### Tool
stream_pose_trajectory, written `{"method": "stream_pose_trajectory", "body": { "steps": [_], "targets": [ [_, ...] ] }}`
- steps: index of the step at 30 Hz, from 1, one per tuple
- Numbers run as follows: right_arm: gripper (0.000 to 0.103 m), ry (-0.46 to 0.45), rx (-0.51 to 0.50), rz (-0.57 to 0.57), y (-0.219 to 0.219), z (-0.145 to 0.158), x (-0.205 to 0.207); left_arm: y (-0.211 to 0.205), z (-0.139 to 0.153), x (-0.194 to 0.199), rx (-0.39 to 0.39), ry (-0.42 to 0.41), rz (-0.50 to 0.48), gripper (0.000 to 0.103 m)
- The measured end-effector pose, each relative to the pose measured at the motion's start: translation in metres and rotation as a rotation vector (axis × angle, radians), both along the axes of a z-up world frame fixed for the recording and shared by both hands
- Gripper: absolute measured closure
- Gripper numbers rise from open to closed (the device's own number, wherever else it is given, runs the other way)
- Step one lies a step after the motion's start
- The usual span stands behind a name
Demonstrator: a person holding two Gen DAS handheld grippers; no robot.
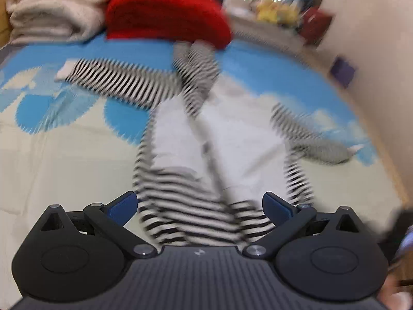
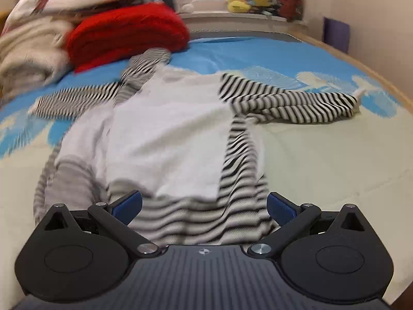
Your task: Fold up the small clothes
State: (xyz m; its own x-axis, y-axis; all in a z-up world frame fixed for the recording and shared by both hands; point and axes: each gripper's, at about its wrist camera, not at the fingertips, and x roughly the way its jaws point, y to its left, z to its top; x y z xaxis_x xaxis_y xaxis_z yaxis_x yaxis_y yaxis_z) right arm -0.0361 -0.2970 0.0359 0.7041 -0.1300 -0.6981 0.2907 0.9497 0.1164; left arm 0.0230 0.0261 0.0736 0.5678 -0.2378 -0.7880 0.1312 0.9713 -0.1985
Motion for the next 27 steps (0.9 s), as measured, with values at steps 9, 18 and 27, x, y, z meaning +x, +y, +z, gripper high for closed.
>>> {"method": "stream_pose_trajectory", "body": {
  "steps": [9, 18, 27],
  "targets": [
    [0.001, -0.004, 0.148, -0.202, -0.152, -0.022, 0.089, 0.019, -0.084, 0.058, 0.154, 0.097, 0.155, 0.0],
    [0.022, -0.04, 0.415, -0.494, -0.232, -0.085, 0.192, 0.008, -0.118, 0.087, 0.228, 0.09, 0.107, 0.0],
    [0.075, 0.044, -0.269, -0.986, -0.312, -0.032, 0.209, 0.008, -0.123, 0.094, 0.279, 0.077, 0.111, 0.0]
  ]
}}
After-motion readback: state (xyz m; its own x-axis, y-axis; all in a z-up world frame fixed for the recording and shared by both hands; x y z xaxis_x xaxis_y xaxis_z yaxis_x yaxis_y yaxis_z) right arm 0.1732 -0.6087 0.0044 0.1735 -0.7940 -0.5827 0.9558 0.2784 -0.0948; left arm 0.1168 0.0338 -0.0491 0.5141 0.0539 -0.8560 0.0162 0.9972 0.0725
